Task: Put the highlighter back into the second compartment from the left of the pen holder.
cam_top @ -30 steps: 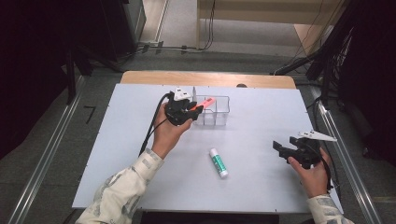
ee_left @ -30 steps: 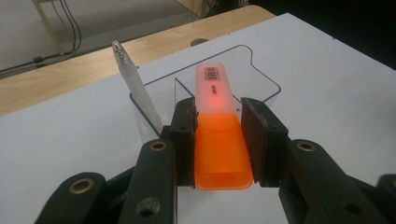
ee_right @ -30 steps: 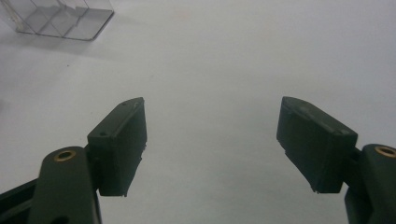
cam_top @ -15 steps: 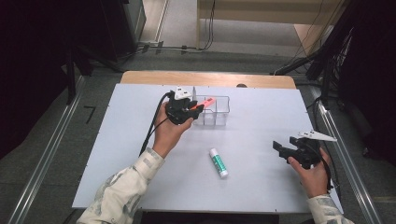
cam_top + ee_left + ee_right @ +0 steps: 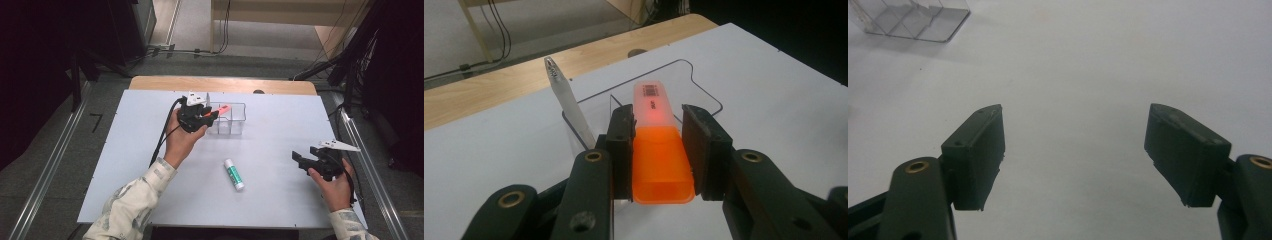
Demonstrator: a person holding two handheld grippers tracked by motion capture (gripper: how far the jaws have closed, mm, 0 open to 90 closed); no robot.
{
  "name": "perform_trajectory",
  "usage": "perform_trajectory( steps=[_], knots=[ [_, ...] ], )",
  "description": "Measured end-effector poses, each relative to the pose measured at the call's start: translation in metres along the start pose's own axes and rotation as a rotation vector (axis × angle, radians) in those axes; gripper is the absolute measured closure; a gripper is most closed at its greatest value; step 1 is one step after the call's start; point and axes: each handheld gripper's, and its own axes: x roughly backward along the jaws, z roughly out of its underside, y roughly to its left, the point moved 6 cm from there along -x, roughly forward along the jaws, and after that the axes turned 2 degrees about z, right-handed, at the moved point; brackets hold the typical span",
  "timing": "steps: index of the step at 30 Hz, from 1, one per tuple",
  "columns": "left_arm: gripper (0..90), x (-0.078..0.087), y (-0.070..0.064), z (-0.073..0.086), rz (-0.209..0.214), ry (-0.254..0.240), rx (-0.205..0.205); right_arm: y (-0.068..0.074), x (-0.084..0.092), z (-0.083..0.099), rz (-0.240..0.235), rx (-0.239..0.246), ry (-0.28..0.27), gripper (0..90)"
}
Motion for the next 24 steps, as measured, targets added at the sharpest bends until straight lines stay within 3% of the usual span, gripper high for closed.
perform_trajectory(
  steps=[24],
  knots=[
    [70.3,-0.006,-0.002,-0.013,-0.007,-0.027,-0.008,0.001,-0.001,0.001,-0.006,0.004,0.005,22.9]
  ],
)
